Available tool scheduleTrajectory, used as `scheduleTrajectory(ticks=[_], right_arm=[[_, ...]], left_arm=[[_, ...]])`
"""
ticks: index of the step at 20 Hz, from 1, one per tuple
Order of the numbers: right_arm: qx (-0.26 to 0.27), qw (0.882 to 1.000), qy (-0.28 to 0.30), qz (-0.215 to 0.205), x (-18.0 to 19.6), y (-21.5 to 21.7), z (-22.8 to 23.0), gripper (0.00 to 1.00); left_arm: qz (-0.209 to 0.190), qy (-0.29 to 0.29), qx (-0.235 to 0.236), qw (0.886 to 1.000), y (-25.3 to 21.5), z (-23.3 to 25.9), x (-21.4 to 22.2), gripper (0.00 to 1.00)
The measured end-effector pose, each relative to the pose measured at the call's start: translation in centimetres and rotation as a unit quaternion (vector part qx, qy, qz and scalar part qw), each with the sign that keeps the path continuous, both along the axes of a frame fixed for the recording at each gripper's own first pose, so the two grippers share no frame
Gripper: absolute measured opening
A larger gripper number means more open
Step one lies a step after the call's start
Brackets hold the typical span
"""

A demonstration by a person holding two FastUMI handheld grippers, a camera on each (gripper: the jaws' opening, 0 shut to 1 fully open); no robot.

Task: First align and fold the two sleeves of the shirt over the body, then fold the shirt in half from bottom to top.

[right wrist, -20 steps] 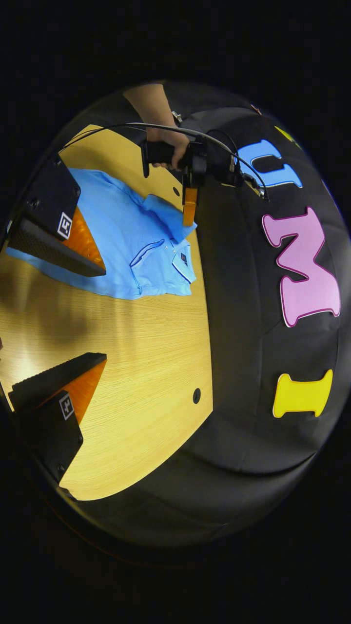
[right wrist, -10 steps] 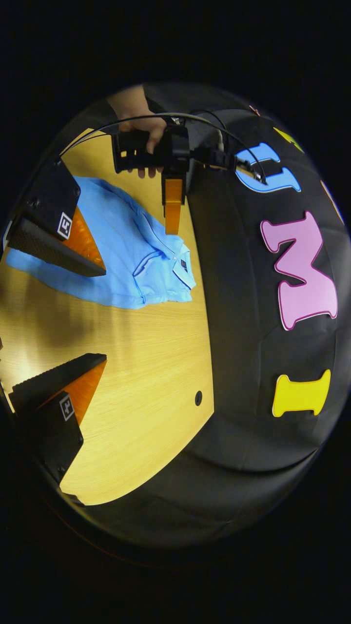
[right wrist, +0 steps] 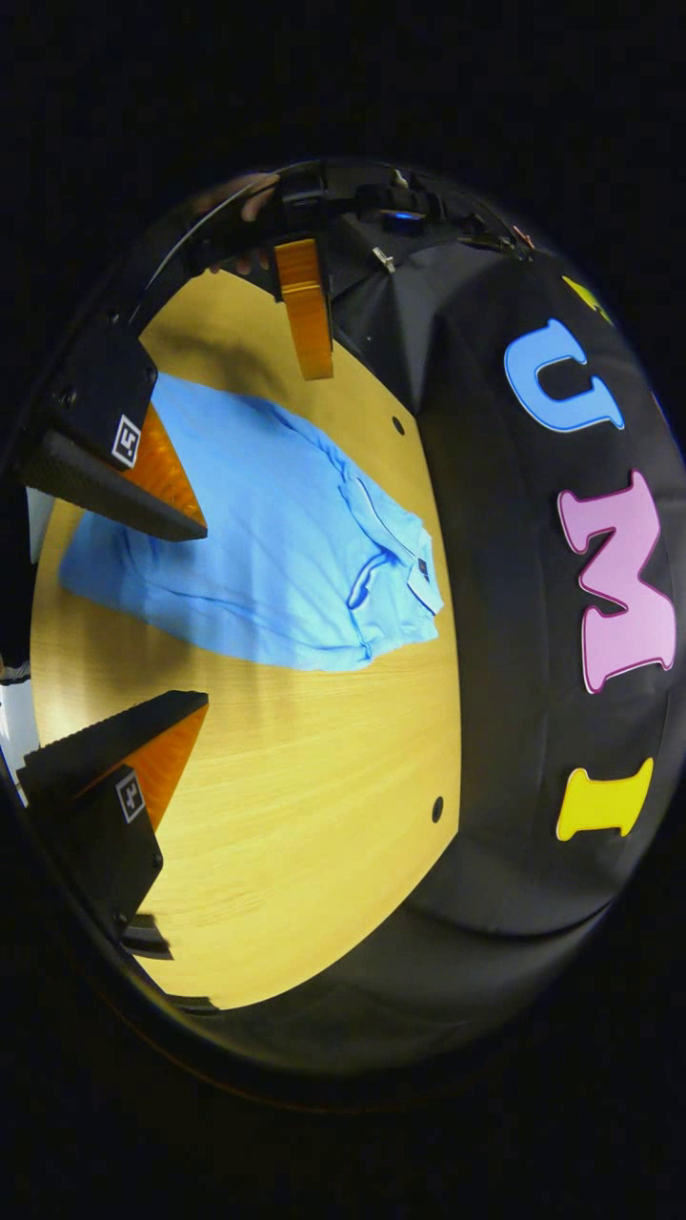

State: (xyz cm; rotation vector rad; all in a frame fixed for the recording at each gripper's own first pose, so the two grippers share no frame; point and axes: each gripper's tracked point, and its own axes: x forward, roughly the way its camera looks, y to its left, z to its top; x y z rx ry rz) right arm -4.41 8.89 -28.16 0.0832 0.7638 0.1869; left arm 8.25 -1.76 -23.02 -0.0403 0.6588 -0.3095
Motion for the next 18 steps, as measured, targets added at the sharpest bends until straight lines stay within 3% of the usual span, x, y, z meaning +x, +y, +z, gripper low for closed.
scheduleTrajectory(ticks=[7,16,17,18], right_arm=[[0.0,0.999,0.048,0.005,-4.5,2.7,-3.6,0.99],[-0.011,0.997,0.08,-0.003,-6.2,4.0,-7.2,0.99],[-0.019,0.997,0.072,-0.001,-6.0,4.1,-7.1,0.99],[-0.027,0.997,0.077,0.005,-6.2,4.2,-7.4,0.99]], left_arm=[[-0.01,0.049,0.021,0.999,0.3,-5.2,-9.0,0.98],[-0.004,0.089,0.058,0.994,0.0,-10.7,-12.4,0.98],[0.0,0.104,0.063,0.993,0.0,-11.7,-12.8,0.92],[0.007,0.095,0.078,0.992,0.6,-11.7,-12.7,0.98]])
